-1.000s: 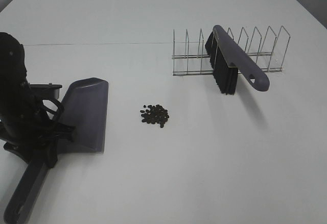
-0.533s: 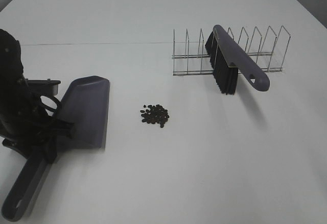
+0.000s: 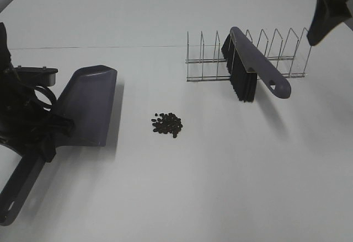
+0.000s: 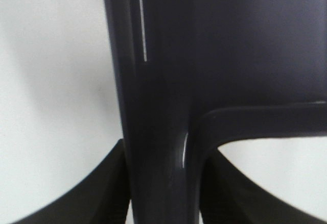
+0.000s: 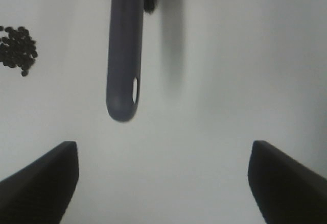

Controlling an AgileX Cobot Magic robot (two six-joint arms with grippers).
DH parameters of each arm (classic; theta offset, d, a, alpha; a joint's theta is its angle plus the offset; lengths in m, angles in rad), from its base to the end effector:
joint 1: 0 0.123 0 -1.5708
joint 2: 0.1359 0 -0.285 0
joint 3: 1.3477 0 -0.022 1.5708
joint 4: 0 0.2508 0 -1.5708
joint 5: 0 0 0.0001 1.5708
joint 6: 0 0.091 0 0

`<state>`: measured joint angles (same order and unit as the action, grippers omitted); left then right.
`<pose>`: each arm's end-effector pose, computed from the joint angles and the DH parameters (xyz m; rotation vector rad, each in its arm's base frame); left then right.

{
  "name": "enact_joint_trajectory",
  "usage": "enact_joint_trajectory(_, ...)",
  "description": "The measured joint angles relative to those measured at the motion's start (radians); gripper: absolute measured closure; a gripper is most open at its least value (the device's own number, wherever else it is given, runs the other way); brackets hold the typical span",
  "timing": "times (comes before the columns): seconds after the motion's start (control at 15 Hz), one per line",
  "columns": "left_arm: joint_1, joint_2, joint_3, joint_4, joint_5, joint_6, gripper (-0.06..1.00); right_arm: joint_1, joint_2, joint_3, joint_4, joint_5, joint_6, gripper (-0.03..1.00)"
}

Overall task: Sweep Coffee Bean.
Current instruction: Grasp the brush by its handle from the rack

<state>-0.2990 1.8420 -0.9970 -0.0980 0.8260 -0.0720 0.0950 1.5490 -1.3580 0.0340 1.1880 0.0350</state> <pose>0.2934 -0.0973 0.1375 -0.2490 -3.1038 0.1059 0.3075 0.0322 0.3146 -0.0741 2.8635 0.0737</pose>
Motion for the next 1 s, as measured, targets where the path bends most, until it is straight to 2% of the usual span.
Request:
enact_joint_trajectory(0.4, 0.0, 0.0, 0.0, 0.0, 0.004, -0.016, 0.6, 0.0, 0.407, -0.407, 0.138, 0.029, -0.074, 0.19)
enact_joint_trajectory(0.67, 0.0, 0.0, 0.0, 0.0, 0.008, -0.026, 0.6, 0.0, 0.618, -0.573, 0.143, 0.031, -0.074, 0.19)
enact_joint_trajectory(0.8, 0.0, 0.0, 0.0, 0.0, 0.031, -0.027, 0.6, 0.0, 0.778, -0.735, 0.143, 0.031, -0.078, 0.19)
enact_joint_trajectory(1.0, 0.0, 0.0, 0.0, 0.0, 0.031, -0.031, 0.6, 0.0, 0.879, -0.822, 0.143, 0.03, -0.079, 0.21)
